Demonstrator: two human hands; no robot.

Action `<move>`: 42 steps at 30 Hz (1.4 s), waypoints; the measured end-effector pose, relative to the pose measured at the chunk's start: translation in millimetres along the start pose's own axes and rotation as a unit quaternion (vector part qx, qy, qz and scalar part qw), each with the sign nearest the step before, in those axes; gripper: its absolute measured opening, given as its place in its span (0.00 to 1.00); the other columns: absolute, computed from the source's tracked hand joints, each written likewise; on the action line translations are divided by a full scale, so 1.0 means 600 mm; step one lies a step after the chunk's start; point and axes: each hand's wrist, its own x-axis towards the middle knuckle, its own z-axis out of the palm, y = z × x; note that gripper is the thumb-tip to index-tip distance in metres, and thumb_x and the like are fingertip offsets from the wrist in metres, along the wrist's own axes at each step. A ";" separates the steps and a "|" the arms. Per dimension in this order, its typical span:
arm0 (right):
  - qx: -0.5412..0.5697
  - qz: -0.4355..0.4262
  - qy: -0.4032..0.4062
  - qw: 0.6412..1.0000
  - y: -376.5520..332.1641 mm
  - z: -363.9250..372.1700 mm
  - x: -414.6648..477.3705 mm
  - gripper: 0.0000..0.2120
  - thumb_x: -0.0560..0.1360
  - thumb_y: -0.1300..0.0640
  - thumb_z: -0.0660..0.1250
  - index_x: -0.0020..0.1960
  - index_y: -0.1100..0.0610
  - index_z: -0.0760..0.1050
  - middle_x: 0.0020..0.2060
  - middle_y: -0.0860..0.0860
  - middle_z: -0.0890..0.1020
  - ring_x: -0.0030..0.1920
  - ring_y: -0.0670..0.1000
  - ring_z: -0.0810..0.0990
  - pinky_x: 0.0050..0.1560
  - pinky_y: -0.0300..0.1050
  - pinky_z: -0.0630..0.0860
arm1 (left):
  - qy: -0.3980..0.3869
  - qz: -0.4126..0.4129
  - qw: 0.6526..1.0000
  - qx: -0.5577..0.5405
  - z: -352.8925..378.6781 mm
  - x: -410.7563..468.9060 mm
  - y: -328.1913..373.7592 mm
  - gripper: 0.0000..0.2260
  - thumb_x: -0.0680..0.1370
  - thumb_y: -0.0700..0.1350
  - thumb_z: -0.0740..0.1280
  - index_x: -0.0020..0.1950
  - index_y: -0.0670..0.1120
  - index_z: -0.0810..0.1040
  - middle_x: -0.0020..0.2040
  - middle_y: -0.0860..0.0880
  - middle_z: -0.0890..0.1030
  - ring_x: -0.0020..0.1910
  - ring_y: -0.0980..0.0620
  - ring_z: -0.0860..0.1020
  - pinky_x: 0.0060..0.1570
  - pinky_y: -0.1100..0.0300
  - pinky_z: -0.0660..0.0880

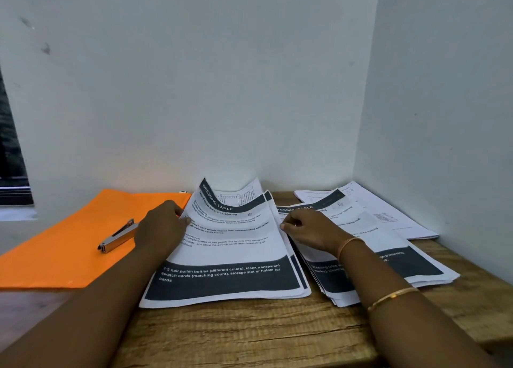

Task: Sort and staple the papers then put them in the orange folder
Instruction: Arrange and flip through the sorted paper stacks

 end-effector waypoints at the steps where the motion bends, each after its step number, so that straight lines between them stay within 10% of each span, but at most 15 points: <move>1: 0.003 0.000 0.002 1.000 -0.001 0.000 0.000 0.08 0.78 0.52 0.63 0.44 0.54 0.76 0.40 0.47 0.78 0.41 0.46 0.74 0.38 0.37 0.67 | 0.006 0.003 1.000 -0.002 0.001 0.000 0.000 0.09 0.78 0.48 0.65 0.54 0.44 0.75 0.50 0.44 0.79 0.46 0.46 0.75 0.40 0.56 0.67; 15: 0.089 0.004 0.066 0.994 -0.016 -0.007 -0.001 0.11 0.80 0.50 0.60 0.38 0.42 0.67 0.42 0.41 0.74 0.43 0.43 0.72 0.42 0.37 0.66 | 0.114 0.068 0.957 -0.257 -0.004 -0.002 0.025 0.08 0.79 0.44 0.64 0.54 0.42 0.73 0.50 0.44 0.81 0.45 0.48 0.76 0.41 0.57 0.68; 20: 0.208 0.040 0.008 0.977 -0.014 -0.009 0.000 0.13 0.78 0.51 0.63 0.61 0.51 0.76 0.55 0.45 0.80 0.54 0.46 0.78 0.54 0.41 0.73 | 0.103 0.049 0.941 -0.318 -0.003 0.000 0.026 0.06 0.78 0.46 0.65 0.52 0.48 0.70 0.46 0.45 0.81 0.45 0.47 0.78 0.43 0.54 0.73; 27: 0.344 0.131 0.008 0.930 -0.017 -0.028 0.006 0.14 0.78 0.69 0.56 0.42 0.55 0.75 0.39 0.50 0.80 0.39 0.50 0.78 0.36 0.40 0.74 | 0.059 0.053 0.932 -0.353 -0.003 -0.006 0.030 0.08 0.79 0.45 0.65 0.55 0.48 0.69 0.41 0.48 0.81 0.41 0.48 0.79 0.39 0.56 0.73; 34: 0.161 0.219 0.165 0.948 0.033 -0.071 0.008 0.13 0.77 0.68 0.54 0.34 0.58 0.63 0.39 0.58 0.70 0.46 0.54 0.68 0.45 0.43 0.65 | -0.113 0.041 0.962 -0.247 0.016 -0.004 0.022 0.14 0.76 0.39 0.68 0.60 0.45 0.68 0.44 0.48 0.79 0.37 0.50 0.80 0.31 0.60 0.72; 42: -0.041 0.308 0.306 0.900 0.063 -0.093 -0.029 0.11 0.75 0.63 0.58 0.56 0.59 0.74 0.54 0.59 0.78 0.56 0.62 0.76 0.60 0.54 0.70 | -0.115 0.038 0.981 -0.150 0.015 -0.002 0.011 0.14 0.72 0.40 0.73 0.54 0.45 0.74 0.49 0.48 0.78 0.44 0.51 0.75 0.38 0.61 0.69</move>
